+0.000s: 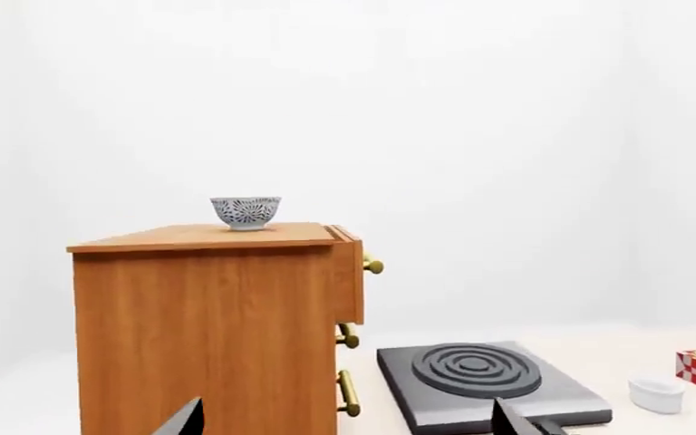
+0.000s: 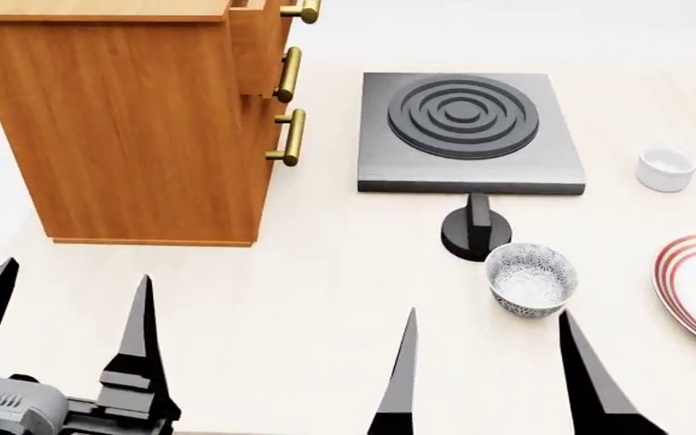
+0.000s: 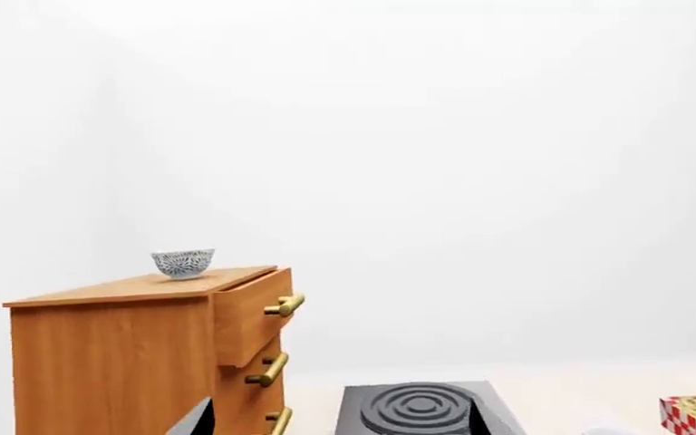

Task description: Pick the akita bowl on the wooden cabinet and place it on the plate.

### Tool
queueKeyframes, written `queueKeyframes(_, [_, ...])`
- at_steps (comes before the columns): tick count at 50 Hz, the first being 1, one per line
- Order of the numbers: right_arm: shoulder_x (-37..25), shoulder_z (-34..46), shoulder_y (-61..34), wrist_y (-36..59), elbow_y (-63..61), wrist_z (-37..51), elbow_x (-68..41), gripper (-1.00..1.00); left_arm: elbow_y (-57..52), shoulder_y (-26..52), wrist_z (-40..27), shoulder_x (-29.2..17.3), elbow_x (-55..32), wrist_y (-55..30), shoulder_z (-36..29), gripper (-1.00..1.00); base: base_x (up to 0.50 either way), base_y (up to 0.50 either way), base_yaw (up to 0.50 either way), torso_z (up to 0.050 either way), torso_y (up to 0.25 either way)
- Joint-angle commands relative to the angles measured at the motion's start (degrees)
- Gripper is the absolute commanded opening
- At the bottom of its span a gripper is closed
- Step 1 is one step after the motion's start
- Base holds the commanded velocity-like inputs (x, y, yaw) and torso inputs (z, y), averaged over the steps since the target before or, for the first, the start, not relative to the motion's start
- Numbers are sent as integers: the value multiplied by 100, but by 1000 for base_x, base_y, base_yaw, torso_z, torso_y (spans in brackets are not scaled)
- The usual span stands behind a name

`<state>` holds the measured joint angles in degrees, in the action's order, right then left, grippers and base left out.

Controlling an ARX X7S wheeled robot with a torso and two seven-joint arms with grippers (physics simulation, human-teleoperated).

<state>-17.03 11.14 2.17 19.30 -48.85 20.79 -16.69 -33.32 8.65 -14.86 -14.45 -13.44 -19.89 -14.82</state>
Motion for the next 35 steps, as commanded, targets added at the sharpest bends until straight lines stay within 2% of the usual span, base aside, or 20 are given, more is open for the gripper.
queueKeyframes(1, [-135, 143, -46, 280, -672, 165, 65, 100, -601, 535, -62, -91, -94, -703, -92, 100, 0, 0, 0, 0, 0])
queueKeyframes(8, [-190, 198, -86, 369, -907, 220, 30, 100, -944, 1042, -101, -117, -278, -1331, -50, 100, 0, 0, 0, 0, 0])
queueKeyframes(16, [-223, 295, -104, 314, -876, 227, 49, 100, -1379, 2189, -163, -52, -854, -2604, 208, 100, 0, 0, 0, 0, 0])
queueKeyframes(22, [-262, 305, -106, 289, -939, 265, 34, 100, -1377, 2706, -199, 71, -1194, -3065, 437, 100, 0, 0, 0, 0, 0])
queueKeyframes(28, [-276, 282, -98, 223, -902, 310, -5, 100, -1345, 3549, -265, 205, -1608, -3761, 696, 100, 0, 0, 0, 0, 0])
queueKeyframes(35, [-301, 244, -86, 155, -905, 350, -85, 100, -1205, 4444, -307, 219, -1812, -4336, 707, 100, 0, 0, 0, 0, 0])
